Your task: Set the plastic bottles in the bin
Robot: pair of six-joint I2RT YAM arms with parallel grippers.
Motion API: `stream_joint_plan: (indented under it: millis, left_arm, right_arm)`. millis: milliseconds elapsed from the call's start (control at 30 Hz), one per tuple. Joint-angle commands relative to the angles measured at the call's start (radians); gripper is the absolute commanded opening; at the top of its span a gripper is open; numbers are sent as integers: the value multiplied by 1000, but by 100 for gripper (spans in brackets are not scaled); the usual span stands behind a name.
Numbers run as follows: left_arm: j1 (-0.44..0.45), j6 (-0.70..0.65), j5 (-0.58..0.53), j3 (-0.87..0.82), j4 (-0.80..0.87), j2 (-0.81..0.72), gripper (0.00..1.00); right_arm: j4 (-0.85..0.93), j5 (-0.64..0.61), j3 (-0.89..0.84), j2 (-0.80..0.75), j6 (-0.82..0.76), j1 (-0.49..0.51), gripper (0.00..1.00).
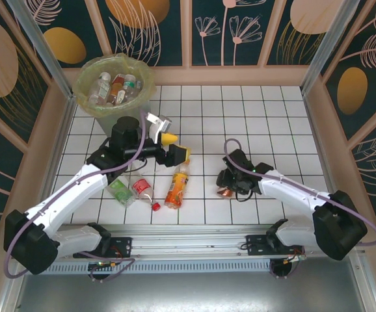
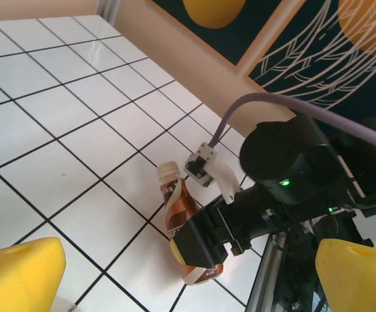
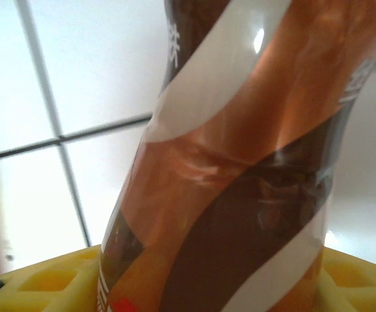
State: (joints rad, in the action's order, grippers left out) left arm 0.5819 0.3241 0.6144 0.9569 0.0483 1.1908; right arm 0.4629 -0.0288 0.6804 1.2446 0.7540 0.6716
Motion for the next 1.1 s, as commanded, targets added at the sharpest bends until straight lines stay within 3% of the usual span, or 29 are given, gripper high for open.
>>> stream_joint_plan:
  millis: [0, 100, 300, 833, 1067]
  left_arm:
    - [4, 86, -67, -7, -78, 15, 99]
    - [4, 180, -95, -28, -144, 34, 99]
    - [4, 293, -80, -39, -257, 87, 98]
    - [4, 418, 23, -72, -464, 124, 90]
    - [3, 452, 25, -60, -475, 144, 80]
  right_arm:
    - [-110, 6, 60, 12, -211, 8, 61]
    - [-126, 10, 105, 25, -315, 12, 62]
    - [-197, 180, 159, 14, -461, 21, 63]
    - [-324, 562, 262, -42, -530, 26, 64]
    - [-340, 609, 269, -49, -535, 28, 64]
